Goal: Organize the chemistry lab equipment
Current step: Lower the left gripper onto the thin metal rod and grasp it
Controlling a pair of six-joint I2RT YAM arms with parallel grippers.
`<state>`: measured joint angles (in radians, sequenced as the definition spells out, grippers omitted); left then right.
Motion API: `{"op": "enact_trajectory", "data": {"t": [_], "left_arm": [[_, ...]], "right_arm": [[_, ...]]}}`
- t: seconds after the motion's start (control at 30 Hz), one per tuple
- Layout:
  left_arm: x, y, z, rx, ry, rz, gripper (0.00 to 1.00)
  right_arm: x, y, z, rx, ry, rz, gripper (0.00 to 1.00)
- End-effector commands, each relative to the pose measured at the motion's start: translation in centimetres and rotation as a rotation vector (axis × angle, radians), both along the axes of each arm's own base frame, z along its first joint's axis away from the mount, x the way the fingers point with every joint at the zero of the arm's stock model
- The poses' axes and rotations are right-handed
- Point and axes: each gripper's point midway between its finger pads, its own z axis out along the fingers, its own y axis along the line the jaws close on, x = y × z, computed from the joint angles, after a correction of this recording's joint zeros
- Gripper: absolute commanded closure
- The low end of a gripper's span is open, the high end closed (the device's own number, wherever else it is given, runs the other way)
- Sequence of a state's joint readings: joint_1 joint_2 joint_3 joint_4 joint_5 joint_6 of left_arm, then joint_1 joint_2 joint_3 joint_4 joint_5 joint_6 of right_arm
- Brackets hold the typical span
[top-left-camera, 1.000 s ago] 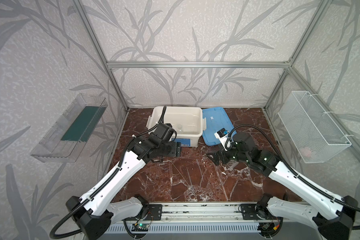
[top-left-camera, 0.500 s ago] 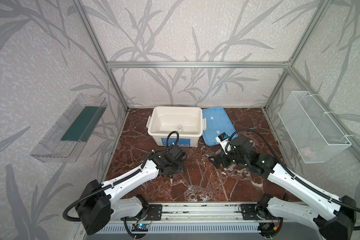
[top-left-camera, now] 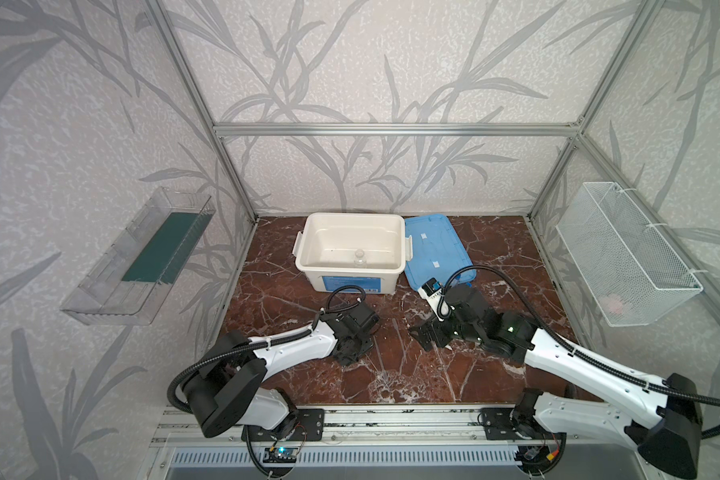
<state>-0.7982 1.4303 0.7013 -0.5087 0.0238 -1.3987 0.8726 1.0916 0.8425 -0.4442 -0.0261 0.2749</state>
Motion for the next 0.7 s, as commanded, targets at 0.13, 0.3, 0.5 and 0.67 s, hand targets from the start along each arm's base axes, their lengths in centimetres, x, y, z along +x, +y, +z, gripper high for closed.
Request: {"op": "enact_trajectory", "data": {"t": [0.13,0.3,0.5,0.67], "left_arm": [[-0.9,-0.7,-0.7,0.042,0.142,0.063,0.59],[-1.2,-1.3,-1.3,0.032,0.160,0.071,0.61],[-1.3,-2.4,-1.7,0.044,0.189,0.040,0.70],[-1.8,-2.0,-2.1,0.062,0.215,0.052,0.77]], "right_arm": [[0.3,-0.5,-0.5,-0.026,-0.024,-0.020,0.02],[0.4,-1.0,-0.6,-0.037,-0.040,-0.030,0.02],[0.4,-1.3,-0.9,-0.044,-0.045,-0.037,0.02],[0.5,-1.7,-1.0,-0.061,-0.060,-0.048,0.02]]}}
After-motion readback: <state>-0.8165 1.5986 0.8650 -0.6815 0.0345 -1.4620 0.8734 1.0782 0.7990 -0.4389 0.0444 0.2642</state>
